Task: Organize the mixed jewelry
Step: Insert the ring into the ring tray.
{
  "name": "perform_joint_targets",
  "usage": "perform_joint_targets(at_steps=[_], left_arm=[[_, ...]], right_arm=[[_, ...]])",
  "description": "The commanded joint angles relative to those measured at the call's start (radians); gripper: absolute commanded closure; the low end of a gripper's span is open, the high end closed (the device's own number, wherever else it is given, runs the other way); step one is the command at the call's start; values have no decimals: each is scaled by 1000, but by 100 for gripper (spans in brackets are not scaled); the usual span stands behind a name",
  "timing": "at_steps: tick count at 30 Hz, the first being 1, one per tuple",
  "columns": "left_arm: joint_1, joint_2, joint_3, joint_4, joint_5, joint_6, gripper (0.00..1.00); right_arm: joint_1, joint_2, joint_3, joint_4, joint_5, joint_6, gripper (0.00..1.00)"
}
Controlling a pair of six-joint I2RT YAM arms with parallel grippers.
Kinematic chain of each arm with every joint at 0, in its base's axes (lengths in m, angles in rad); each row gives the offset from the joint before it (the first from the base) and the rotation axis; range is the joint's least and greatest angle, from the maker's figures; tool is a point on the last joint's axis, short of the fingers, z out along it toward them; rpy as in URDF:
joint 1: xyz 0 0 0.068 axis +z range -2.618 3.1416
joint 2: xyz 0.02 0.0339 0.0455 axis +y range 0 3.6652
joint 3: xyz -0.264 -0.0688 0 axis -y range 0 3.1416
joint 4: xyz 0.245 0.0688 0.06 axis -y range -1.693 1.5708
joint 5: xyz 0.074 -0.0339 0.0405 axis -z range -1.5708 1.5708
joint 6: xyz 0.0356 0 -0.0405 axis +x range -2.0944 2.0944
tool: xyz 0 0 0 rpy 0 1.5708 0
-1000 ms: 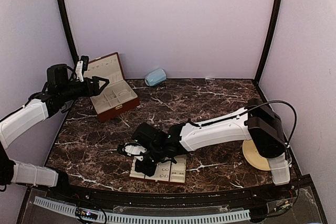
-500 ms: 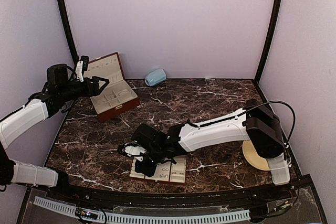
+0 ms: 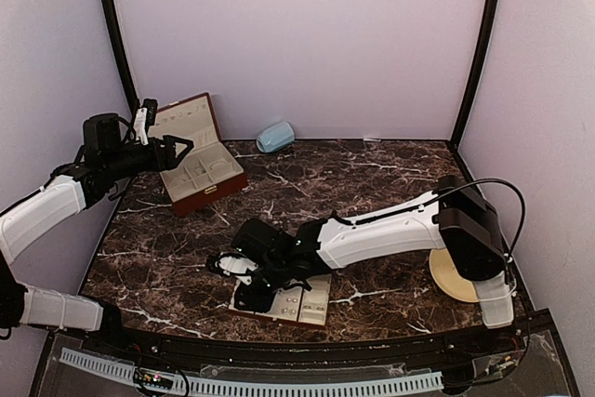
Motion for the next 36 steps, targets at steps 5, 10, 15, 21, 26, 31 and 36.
perform_joint_targets(at_steps=[5, 10, 15, 21, 26, 31, 36], left_arm=[[5, -14, 2, -4, 14, 16, 26], [4, -15, 2, -4, 14, 15, 26], [5, -15, 1, -4, 13, 14, 26], [5, -12, 2, -4, 13, 14, 26], [5, -11, 1, -5, 13, 13, 26], [5, -11, 2, -5, 12, 14, 26], [5, -11, 2, -5, 11, 14, 26]], right_arm=[[-4, -99, -1, 43, -7, 31, 63], [-10, -95, 5, 47, -9, 40, 74], [-10, -70, 16, 26, -7, 41, 87], [-10, -45, 14, 17, -2, 39, 91], [-12, -22, 26, 6, 1, 41, 93], [-11, -8, 30, 1, 9, 40, 94], [-10, 5, 32, -3, 11, 44, 96]])
